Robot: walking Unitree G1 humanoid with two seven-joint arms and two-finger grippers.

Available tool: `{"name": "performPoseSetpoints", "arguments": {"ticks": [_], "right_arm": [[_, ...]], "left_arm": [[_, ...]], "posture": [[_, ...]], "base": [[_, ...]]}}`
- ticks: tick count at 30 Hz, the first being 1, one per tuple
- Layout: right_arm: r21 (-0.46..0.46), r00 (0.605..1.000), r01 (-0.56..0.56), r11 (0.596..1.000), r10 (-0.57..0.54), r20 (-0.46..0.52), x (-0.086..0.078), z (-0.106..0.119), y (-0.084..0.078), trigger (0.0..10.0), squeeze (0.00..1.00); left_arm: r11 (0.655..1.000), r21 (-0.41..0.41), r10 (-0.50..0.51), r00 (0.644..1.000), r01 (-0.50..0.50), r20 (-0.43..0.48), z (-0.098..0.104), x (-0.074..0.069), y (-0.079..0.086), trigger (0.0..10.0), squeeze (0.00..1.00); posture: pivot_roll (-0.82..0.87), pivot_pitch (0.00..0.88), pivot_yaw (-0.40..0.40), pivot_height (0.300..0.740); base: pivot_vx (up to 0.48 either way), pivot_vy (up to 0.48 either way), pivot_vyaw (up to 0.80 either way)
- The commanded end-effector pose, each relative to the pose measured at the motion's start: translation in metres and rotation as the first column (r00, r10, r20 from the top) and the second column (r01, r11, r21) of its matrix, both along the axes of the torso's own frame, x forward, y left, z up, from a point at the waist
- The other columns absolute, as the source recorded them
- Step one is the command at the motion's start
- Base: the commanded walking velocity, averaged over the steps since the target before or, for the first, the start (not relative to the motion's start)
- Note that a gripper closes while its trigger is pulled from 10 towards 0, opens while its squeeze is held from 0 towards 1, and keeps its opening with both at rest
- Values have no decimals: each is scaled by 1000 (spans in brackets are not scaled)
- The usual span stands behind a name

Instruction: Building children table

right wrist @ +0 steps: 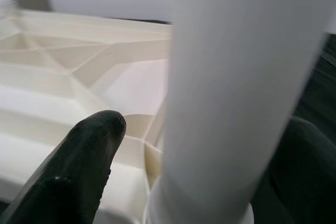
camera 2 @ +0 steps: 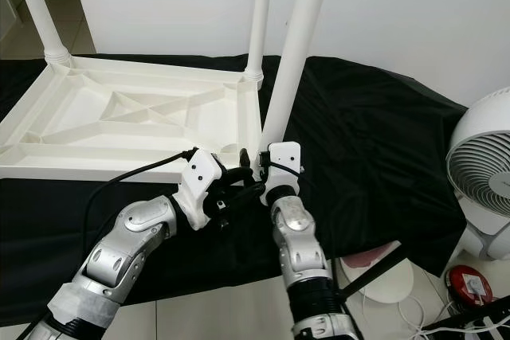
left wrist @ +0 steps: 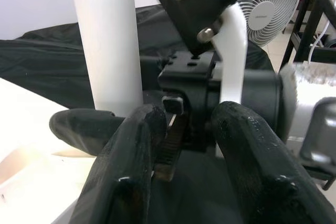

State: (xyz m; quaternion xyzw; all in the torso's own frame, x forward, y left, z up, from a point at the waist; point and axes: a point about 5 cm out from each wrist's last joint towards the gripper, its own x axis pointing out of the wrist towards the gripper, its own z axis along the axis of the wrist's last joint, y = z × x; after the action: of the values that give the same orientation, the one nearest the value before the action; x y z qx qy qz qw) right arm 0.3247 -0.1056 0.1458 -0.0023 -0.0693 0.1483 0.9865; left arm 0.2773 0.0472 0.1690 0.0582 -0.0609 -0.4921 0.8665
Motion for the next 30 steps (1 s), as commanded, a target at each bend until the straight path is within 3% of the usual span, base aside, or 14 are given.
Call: {"name": "performPoseSetpoints", "arguments": {"ticks": [1, 5, 10, 12, 15, 26, 27, 29, 30], "right_arm": [[-23, 999, -53, 998, 53, -9, -2, -3, -3, 10000, 0], [-70, 994, -111, 991, 111, -1, 0, -4, -9, 10000, 0], [-155, 958, -287, 945, 279, -72, 11, -11, -23, 10000, 0], [-155, 958, -287, 945, 279, -72, 11, -11, -23, 10000, 0], [-174, 930, -367, 914, 353, -106, 17, -12, -24, 10000, 0], [-223, 909, -416, 882, 396, -131, 31, -9, -23, 10000, 0], [-218, 906, -422, 880, 400, -140, 35, -8, -22, 2196, 0], [-211, 903, -427, 879, 404, -147, 37, -8, -22, 2196, 0], [-192, 899, -433, 881, 407, -162, 38, -9, -22, 0, 0]], "left_arm": [[1000, 9, 6, 999, -6, -33, -8, -1, 2, 10000, 0], [1000, 4, -16, 999, 16, -42, -9, -2, 4, 10000, 0], [997, -6, -73, 996, 73, -56, -10, -9, 10, 10000, 0], [997, -6, -73, 996, 73, -56, -10, -9, 10, 10000, 0], [996, 2, -87, 994, 88, -67, -12, -11, 14, 10000, 0], [994, 17, -107, 991, 108, -78, -13, -14, 16, 10000, 0], [993, 24, -114, 990, 116, -77, -14, -16, 15, 10000, 0], [992, 29, -120, 990, 122, -77, -14, -16, 14, 10000, 0], [992, 31, -123, 989, 126, -79, -14, -17, 13, 10000, 0]], "posture": [[49, 10, -92, 740], [46, 8, -89, 740], [48, 7, -87, 740], [48, 7, -87, 740], [55, 6, -88, 740], [64, 4, -87, 740], [71, 11, -86, 740], [71, 11, -86, 740], [74, 13, -88, 740]], "base": [[0, 0, 0], [0, 0, 0], [0, 0, 0], [0, 0, 0], [0, 0, 0], [0, 0, 0], [0, 0, 0], [0, 0, 0], [0, 0, 0]]}}
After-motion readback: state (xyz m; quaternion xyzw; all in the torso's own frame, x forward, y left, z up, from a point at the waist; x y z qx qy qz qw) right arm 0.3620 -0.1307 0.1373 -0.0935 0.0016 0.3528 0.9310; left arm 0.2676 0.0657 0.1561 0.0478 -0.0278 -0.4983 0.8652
